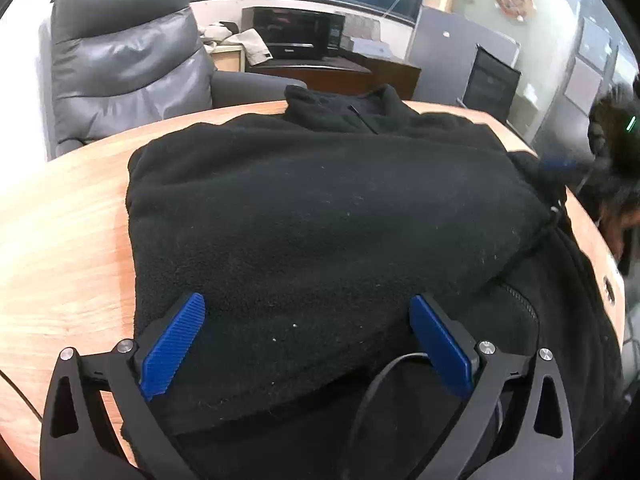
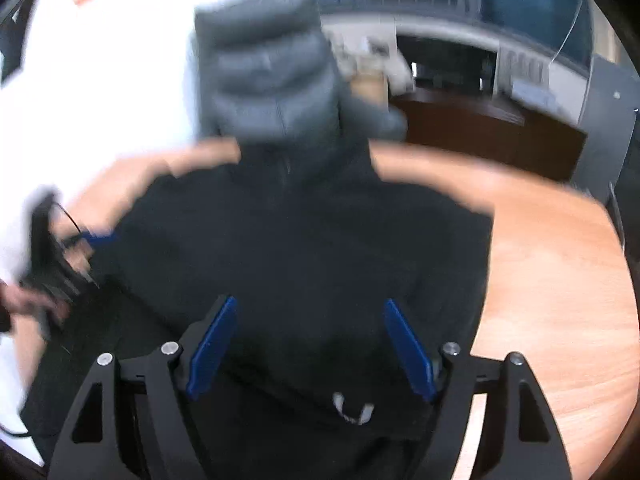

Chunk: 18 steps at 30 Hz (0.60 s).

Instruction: Fold clothes

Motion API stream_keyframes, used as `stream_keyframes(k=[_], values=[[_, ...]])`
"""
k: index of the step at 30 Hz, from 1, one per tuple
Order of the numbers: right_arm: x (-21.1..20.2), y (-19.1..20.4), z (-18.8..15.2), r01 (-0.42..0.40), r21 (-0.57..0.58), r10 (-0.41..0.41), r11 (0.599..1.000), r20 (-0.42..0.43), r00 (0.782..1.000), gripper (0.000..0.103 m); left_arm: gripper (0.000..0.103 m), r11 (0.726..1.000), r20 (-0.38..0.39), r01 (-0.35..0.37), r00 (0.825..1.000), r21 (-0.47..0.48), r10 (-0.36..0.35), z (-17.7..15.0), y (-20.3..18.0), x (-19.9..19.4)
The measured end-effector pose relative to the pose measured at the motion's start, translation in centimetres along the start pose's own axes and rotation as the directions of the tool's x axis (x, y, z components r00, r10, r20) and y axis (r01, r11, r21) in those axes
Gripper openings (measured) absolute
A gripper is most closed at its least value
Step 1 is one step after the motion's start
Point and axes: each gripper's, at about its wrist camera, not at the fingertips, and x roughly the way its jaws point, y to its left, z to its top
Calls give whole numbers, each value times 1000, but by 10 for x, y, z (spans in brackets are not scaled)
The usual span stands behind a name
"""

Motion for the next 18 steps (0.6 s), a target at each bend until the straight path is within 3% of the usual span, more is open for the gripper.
stream_keyframes(k=[3, 5, 8, 10, 12, 14, 18], values=[[-5, 0, -2, -22, 12, 21, 1000, 49, 999, 48, 102, 1000, -10, -7, 1000, 19, 7, -4, 0, -1], [-16, -2, -1, -9, 41, 7, 999, 36, 999, 46, 102, 999, -39, -31, 999, 37, 32, -3, -5, -8], [-56, 9, 0, 0, 34, -3, 999, 68, 998, 56, 103, 999, -68, -46, 997, -15, 45, -4, -5, -39], [-96, 14, -11, -39, 41, 34, 998, 125, 992, 82, 103, 996, -82, -55, 995, -70, 49, -9, -3, -67], [-138, 16, -34, -40, 22, 37, 999, 131, 991, 83, 103, 987, -87, -82, 994, -135, 71, -24, 1, -115], [-168, 6, -60, 14, 25, -16, 1000, 89, 996, 83, 103, 971, -96, -136, 988, -198, 118, -40, 6, -160], [-229, -47, -127, 92, 149, -92, 985, -11, 996, 83, 103, 910, -193, -273, 956, -314, 220, -86, 24, -245]])
